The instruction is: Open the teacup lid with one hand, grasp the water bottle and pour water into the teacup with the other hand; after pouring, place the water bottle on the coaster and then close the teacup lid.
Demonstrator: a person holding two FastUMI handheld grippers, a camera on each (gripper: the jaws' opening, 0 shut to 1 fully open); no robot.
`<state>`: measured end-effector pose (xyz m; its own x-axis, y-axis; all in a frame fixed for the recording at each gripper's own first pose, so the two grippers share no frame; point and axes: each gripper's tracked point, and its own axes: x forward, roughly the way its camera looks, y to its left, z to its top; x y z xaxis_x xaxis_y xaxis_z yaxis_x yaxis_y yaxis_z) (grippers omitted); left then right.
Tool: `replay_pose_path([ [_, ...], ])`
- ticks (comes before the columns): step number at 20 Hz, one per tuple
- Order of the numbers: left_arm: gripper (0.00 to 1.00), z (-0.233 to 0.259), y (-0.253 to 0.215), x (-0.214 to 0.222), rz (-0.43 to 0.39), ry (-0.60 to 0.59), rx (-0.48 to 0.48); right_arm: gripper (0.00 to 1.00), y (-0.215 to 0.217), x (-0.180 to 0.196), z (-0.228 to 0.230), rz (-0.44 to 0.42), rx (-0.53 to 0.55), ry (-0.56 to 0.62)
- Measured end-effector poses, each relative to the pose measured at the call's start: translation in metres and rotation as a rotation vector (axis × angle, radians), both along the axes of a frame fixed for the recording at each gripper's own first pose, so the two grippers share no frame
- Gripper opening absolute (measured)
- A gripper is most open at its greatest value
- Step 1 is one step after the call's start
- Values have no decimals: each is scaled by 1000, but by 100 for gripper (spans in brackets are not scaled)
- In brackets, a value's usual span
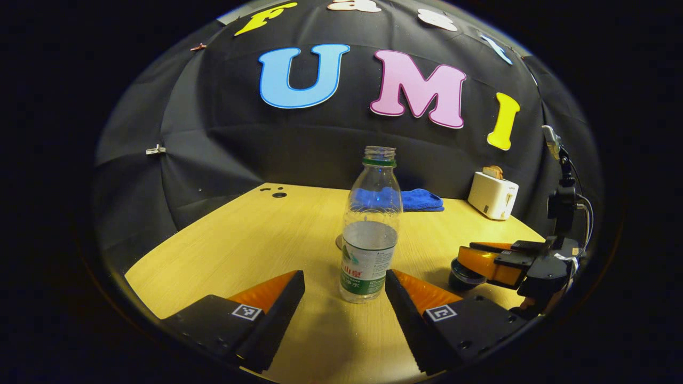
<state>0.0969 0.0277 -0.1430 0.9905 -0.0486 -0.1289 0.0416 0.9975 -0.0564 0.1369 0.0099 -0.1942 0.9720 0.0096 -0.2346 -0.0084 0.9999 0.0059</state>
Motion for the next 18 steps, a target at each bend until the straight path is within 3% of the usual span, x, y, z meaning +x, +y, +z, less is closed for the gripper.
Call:
replay_pose_path([
  [2, 96, -1, -4, 7, -29, 8, -3, 25, -3, -1, 13, -1, 2, -9],
  [3, 95, 0, -7, 12, -39, 8, -3, 30, -4, -1, 20, -3, 2, -18],
  [6, 95, 3, -14, 35, -58, -10, 4, 25, -18, -3, 38, -20, -16, -37],
  [7, 95, 3, -16, 44, -67, -13, 8, 30, -23, -4, 40, -27, -16, -36],
  [8, 95, 2, -20, 50, -79, -14, 8, 25, -28, -7, 42, -34, -12, -35],
  [9, 96, 2, -23, 58, -92, -17, 3, 29, -33, -10, 43, -41, -11, -32],
  [12, 95, -2, -28, 80, -103, -23, -19, 29, -48, -22, 41, -67, -48, -27],
  [13, 95, -5, -30, 86, -110, -21, -21, 21, -52, -27, 39, -76, -49, -23],
  [14, 95, -7, -30, 90, -115, -22, -19, 25, -55, -31, 34, -86, -40, -13],
  [16, 93, -10, -29, 97, -118, -18, 8, 25, -60, -39, 24, -105, -24, 6],
  [17, 81, -9, -29, 98, -118, -21, 32, 25, -63, -43, 20, -116, -21, 12],
  [18, 81, -11, -29, 100, -121, -15, 61, 25, -66, -46, 16, -123, -17, 19],
])
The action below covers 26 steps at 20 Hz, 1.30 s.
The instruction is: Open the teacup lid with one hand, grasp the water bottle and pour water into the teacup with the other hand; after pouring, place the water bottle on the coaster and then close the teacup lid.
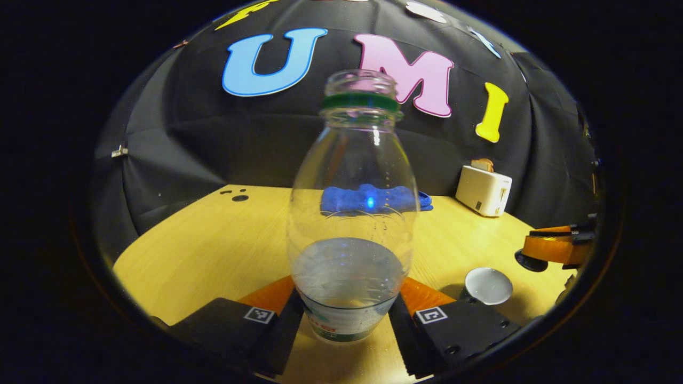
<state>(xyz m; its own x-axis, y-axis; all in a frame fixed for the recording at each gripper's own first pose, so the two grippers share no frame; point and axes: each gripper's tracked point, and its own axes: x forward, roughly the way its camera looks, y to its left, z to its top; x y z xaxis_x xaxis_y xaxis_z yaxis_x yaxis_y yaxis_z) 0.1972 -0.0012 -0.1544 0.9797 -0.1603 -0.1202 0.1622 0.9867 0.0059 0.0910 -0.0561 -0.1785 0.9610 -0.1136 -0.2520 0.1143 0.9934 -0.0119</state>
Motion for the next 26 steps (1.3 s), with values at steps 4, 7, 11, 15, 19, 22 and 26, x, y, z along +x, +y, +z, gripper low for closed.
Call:
replay_pose_path([
  [4, 74, 5, 12, -3, 43, 0, 221, 25, -8, -12, -8, -24, 18, 8],
  [7, 72, 17, 14, -8, 46, -38, 484, 29, -16, -19, -12, -40, 31, 9],
  [11, 72, 17, 2, -11, -17, -65, 802, 25, -24, -32, -13, -56, 43, 3],
  [15, 72, 7, -13, -5, -98, -52, 1031, 25, -35, -46, -16, -69, 26, 12],
  [19, 72, -8, -10, 1, -132, -6, 1187, 25, -47, -57, -23, -88, 37, 22],
  [22, 72, -4, -11, 14, -133, -18, 1306, 25, -48, -64, -35, -95, 70, 38],
  [26, 72, 1, -18, 19, -163, -52, 1420, 29, -52, -72, -41, -107, 89, 50],
])
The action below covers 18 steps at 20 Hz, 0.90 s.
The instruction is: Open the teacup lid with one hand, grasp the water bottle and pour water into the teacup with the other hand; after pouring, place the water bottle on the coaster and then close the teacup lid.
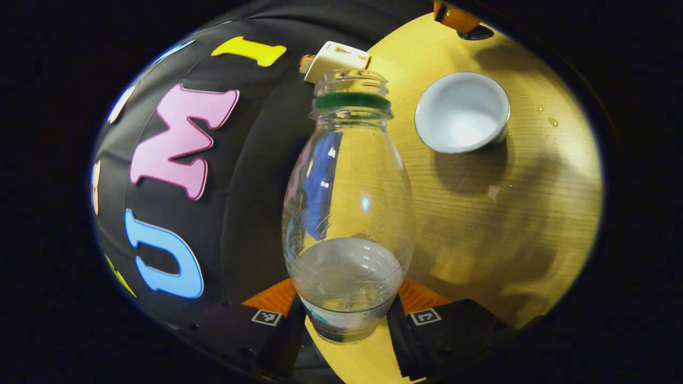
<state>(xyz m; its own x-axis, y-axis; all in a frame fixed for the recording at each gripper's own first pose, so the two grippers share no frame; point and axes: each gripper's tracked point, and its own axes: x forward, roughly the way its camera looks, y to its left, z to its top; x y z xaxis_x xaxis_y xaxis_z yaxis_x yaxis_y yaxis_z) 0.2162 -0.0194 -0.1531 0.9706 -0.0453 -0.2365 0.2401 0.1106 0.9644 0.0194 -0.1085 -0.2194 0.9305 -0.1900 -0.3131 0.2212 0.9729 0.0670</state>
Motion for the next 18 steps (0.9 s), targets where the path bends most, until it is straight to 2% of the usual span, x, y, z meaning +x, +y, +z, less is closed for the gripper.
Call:
replay_pose_path([
  [1, 71, -2, -2, -1, -2, 7, 34, 25, -1, -1, -1, -1, -2, 3],
  [3, 72, -5, -7, 5, -16, 17, 81, 30, -2, -1, 0, 2, -8, 4],
  [6, 72, -3, -11, 15, -36, 14, 161, 29, -3, -2, 2, 11, -18, 0],
  [7, 72, 0, -14, 15, -50, -8, 200, 25, -2, -2, 3, 13, -18, 0],
  [8, 67, 4, -13, 13, -52, -38, 247, 25, -2, -2, 3, 14, -18, -1],
  [9, 72, 7, -15, 13, -66, -61, 276, 29, -4, -3, 2, 7, -22, 1],
  [10, 67, 9, -16, 19, -74, -70, 293, 25, -5, -5, 1, 4, -23, 3],
  [11, 71, 9, -15, 20, -77, -74, 298, 25, -4, -5, -1, 3, -20, 8],
  [12, 72, 10, -16, 18, -84, -77, 308, 29, -4, -6, -3, 2, -16, 12],
  [13, 72, 11, -17, 19, -90, -85, 327, 25, -4, -7, -3, 0, -14, 16],
  [14, 72, 15, -17, 19, -94, -101, 351, 29, -5, -8, -5, 2, -12, 22],
  [16, 71, 18, -17, 22, -104, -117, 384, 29, -3, -9, -9, 10, -9, 31],
  [17, 71, 18, -16, 23, -103, -121, 398, 25, -2, -8, -9, 15, -10, 34],
  [18, 72, 19, -16, 25, -108, -124, 413, 25, -1, -9, -10, 19, -13, 35],
])
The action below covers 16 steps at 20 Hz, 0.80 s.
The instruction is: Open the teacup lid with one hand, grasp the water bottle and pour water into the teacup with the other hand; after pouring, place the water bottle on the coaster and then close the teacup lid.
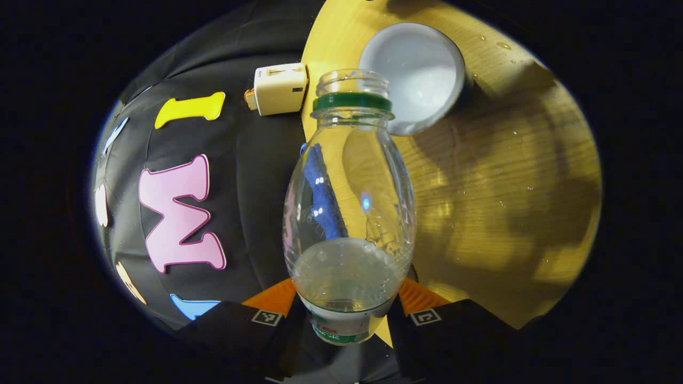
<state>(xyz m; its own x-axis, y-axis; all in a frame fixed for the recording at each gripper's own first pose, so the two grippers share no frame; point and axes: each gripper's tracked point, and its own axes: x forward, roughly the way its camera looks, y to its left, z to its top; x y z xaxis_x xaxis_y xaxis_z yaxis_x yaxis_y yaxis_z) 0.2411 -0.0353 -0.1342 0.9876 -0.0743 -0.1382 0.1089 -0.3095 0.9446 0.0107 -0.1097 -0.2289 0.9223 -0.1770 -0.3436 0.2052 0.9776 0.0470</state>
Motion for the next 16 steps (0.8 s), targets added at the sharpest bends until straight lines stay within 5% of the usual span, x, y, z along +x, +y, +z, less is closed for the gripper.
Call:
replay_pose_path([
  [16, 72, 18, -8, 9, -64, -86, 153, 25, 4, 0, 2, 24, -7, 1],
])
